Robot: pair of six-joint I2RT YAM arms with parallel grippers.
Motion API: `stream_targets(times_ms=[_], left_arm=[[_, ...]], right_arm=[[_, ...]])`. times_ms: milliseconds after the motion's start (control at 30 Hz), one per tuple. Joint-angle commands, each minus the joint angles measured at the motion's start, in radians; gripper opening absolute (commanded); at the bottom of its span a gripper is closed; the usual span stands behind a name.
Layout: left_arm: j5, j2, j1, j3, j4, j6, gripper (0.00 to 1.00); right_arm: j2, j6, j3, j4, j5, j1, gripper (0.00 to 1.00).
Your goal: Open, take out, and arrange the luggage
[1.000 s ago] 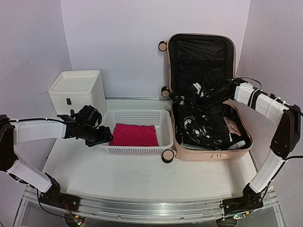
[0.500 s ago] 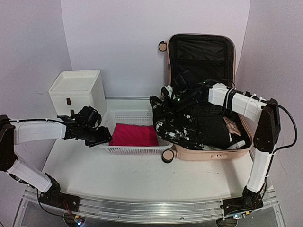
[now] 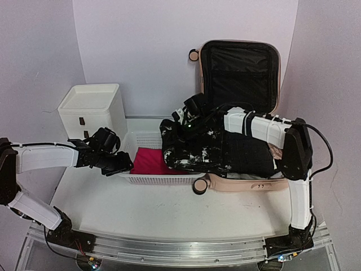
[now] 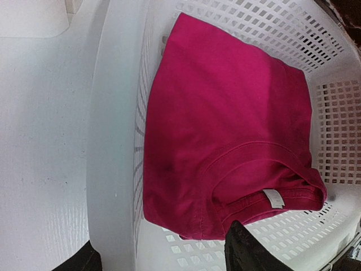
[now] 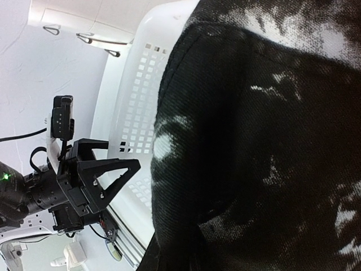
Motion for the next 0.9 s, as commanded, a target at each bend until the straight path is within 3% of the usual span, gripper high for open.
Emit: stream_targets(times_ms=[0,400,867], left_arm=[[0.069,-0.033,-0.011,0.005,0.081,-0.004,0.63],[0.069,-0.037,-0.013,0.002,0.090,-0.014,0.61],[0.060,-0.050,-0.015,-0.005,0.092,-0.016,0.62]], right_arm=[[0.045,0.022,0.084,0.210,-0.090,0.042,0.00],[0.218,0.065,0.197,0.366,-0.143,0.088,0.00],[0.305,0.156,0.196,0.424,-0.059,0.120,0.00]])
